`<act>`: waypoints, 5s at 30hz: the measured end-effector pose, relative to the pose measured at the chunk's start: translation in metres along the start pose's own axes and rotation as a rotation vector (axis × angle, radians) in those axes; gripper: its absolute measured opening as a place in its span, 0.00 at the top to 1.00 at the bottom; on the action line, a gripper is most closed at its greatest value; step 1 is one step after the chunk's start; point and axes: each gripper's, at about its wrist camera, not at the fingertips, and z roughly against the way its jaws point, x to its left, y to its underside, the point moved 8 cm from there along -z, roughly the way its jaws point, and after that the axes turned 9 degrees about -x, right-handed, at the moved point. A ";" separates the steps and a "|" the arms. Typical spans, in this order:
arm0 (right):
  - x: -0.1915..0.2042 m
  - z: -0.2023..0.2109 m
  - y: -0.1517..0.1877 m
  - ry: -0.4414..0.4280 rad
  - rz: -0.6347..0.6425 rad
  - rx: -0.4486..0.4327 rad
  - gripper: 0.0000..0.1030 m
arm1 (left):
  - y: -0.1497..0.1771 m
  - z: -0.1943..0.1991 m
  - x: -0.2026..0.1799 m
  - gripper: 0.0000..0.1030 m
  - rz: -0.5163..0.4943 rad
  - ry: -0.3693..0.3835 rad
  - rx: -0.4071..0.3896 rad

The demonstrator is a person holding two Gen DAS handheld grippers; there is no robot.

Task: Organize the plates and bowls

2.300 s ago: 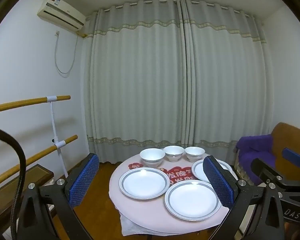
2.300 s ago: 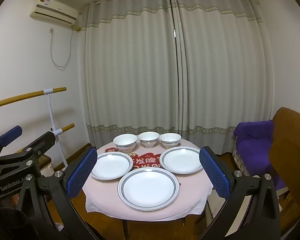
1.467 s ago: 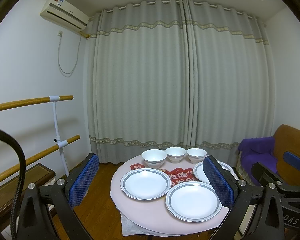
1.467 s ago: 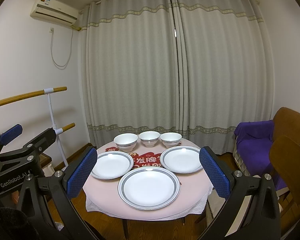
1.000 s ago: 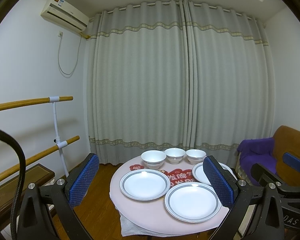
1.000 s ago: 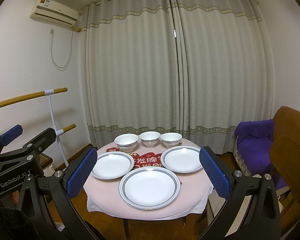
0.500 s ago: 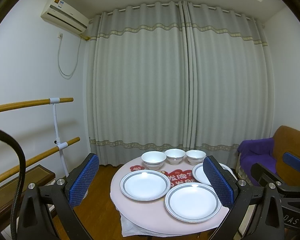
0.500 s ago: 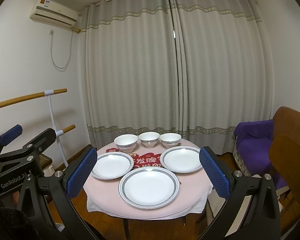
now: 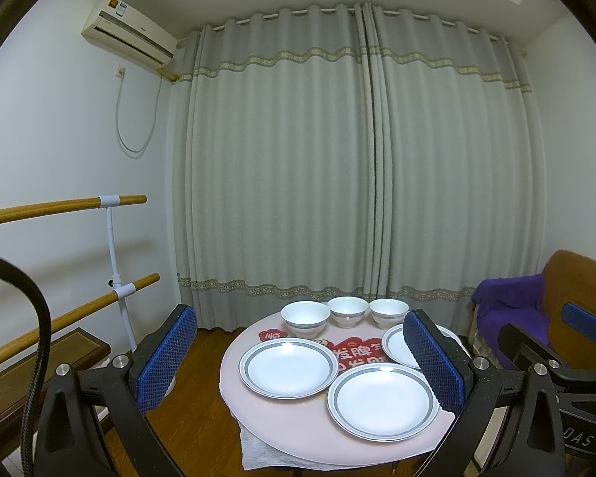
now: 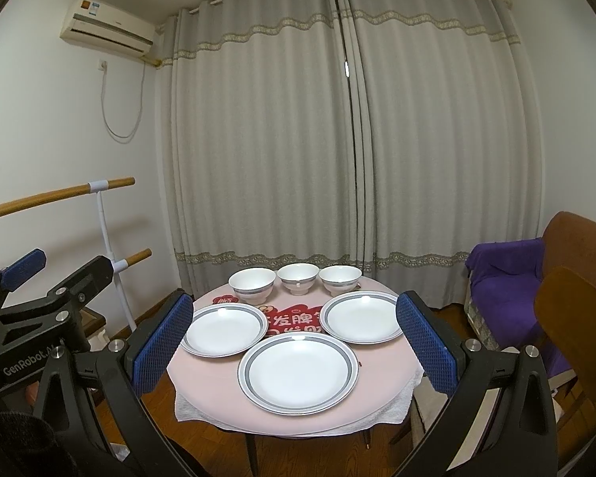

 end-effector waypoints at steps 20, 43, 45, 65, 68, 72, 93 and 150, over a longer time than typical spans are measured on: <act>0.002 0.000 -0.001 -0.001 -0.003 -0.003 0.00 | 0.001 0.000 0.001 0.01 0.001 0.000 -0.001; 0.002 -0.001 -0.002 -0.006 -0.011 -0.002 0.00 | -0.002 0.003 -0.001 0.01 0.000 0.003 0.006; 0.001 -0.002 -0.003 -0.007 -0.014 0.000 0.00 | -0.002 0.001 -0.002 0.01 0.001 0.008 0.009; -0.044 -0.051 0.036 0.035 -0.161 0.078 0.00 | 0.018 -0.086 0.009 0.01 0.068 0.138 0.239; -0.056 -0.065 0.047 0.075 -0.159 0.109 0.00 | 0.024 -0.107 0.011 0.01 0.061 0.127 0.289; -0.072 -0.086 0.067 0.079 -0.184 0.167 0.00 | 0.037 -0.133 0.002 0.01 0.035 0.114 0.368; -0.122 -0.161 0.129 0.053 -0.230 0.358 0.00 | 0.088 -0.234 -0.019 0.01 0.027 0.063 0.452; -0.101 -0.221 0.234 -0.040 -0.419 0.604 0.40 | 0.230 -0.315 -0.032 0.01 0.231 0.064 0.747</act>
